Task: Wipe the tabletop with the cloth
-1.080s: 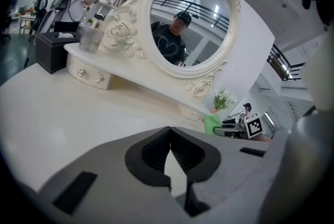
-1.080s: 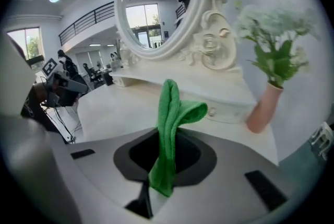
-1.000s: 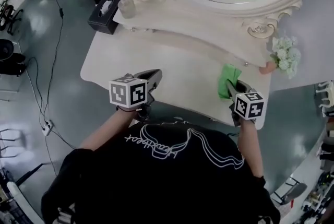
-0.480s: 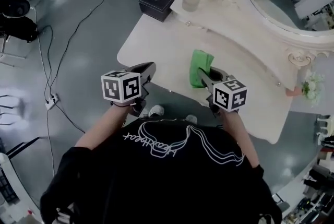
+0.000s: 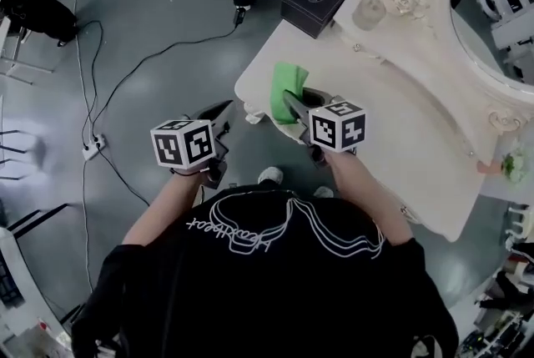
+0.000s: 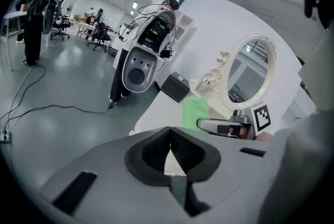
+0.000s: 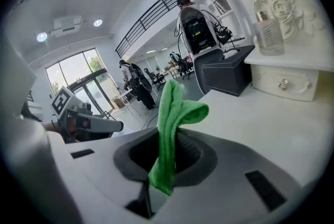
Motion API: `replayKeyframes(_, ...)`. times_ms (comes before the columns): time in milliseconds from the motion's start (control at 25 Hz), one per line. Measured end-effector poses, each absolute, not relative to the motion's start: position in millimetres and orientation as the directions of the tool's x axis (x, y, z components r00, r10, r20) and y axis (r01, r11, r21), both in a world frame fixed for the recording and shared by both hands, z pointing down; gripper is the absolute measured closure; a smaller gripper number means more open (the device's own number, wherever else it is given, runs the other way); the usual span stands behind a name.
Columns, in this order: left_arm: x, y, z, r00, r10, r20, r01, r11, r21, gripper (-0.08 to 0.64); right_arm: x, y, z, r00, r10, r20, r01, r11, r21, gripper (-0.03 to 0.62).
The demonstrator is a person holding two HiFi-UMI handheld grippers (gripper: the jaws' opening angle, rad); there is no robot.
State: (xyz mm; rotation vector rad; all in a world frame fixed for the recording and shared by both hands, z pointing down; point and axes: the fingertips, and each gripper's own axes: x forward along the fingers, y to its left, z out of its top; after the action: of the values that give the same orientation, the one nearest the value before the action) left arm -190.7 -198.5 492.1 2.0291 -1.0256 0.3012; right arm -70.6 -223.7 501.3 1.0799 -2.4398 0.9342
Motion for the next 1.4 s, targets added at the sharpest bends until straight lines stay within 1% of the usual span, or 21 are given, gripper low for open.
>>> replayKeyframes(240,-228.3,-186.8,504.2,0.619,-0.575,0.535,-0.762,-0.273,0.587,0.557,-129.9,-255.9,520.0,-0.641,-0.509,0.574,-0.754,0.558,-0.347,0.535)
replayKeyframes(400,-244.2,-182.7,507.7,0.608,-0.59,0.531,-0.763,-0.251,0.596,0.557,-149.0,-268.4,537.2,-0.601,-0.498,0.625,-0.766,0.583,-0.272,0.535)
replayKeyframes(560,-252.9,-180.2,512.5,0.601,-0.598,0.531,-0.763,-0.23,0.604,0.557,-147.2,-278.1,556.5,-0.544,-0.493,0.679,-0.789,0.577,-0.212,0.535)
replayKeyframes(760,-255.3,-180.2,514.7,0.598,-0.6,0.532,-0.763,-0.224,0.606,0.557,-143.0,-280.8,564.3,-0.52,-0.489,0.7,-0.797,0.573,-0.191,0.535)
replayKeyframes(1080,-250.3,-183.2,510.4,0.608,-0.589,0.533,-0.762,-0.244,0.6,0.557,-137.3,-280.0,565.1,-0.5,-0.49,0.714,-0.797,0.584,-0.156,0.534)
replayKeyframes(1400,-235.4,-188.5,508.4,0.632,-0.566,0.53,-0.751,-0.277,0.599,0.556,-112.2,-274.2,565.4,-0.48,-0.509,0.714,-0.821,0.548,-0.162,0.534)
